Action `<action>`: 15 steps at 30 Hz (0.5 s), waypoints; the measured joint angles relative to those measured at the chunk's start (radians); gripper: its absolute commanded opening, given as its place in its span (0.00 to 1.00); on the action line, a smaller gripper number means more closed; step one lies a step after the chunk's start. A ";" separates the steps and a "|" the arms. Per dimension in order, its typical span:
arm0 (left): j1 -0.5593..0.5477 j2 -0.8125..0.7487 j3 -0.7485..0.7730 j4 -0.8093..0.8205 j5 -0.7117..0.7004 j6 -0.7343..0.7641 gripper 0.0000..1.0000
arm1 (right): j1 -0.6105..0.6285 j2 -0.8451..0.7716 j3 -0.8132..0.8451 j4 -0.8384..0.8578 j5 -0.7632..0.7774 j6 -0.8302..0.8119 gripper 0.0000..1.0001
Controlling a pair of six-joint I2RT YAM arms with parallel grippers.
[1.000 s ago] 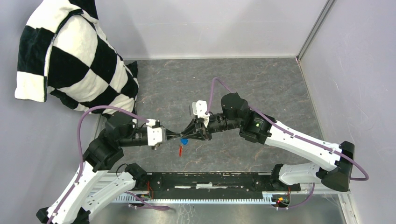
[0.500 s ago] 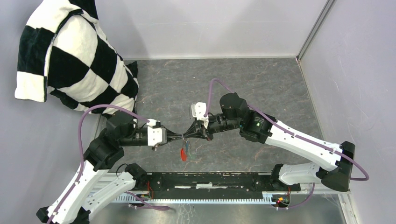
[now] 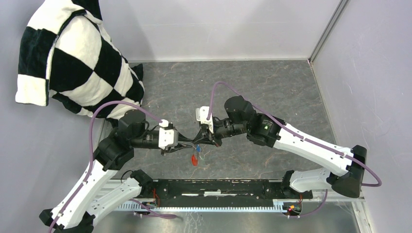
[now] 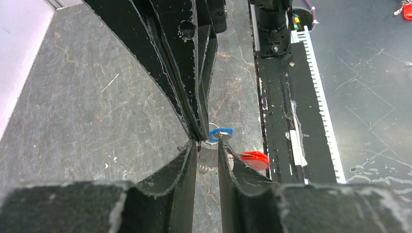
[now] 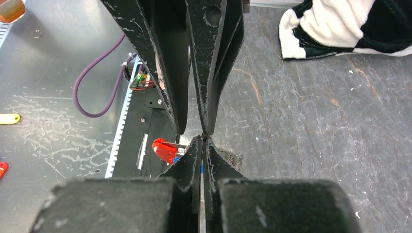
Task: Put the keys on the keyring
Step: Adjust the key on the keyring.
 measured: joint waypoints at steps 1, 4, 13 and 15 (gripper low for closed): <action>0.000 0.004 0.002 -0.002 0.000 0.000 0.30 | 0.000 0.002 0.003 -0.005 0.001 0.000 0.00; 0.000 0.007 0.003 -0.008 -0.008 0.000 0.34 | 0.000 0.008 0.012 -0.016 0.003 0.000 0.00; 0.000 0.006 0.003 -0.028 -0.065 0.003 0.46 | 0.009 0.013 0.046 -0.025 0.004 0.000 0.00; 0.000 0.006 0.003 -0.026 -0.089 0.002 0.46 | 0.012 0.016 0.049 -0.025 0.004 0.000 0.01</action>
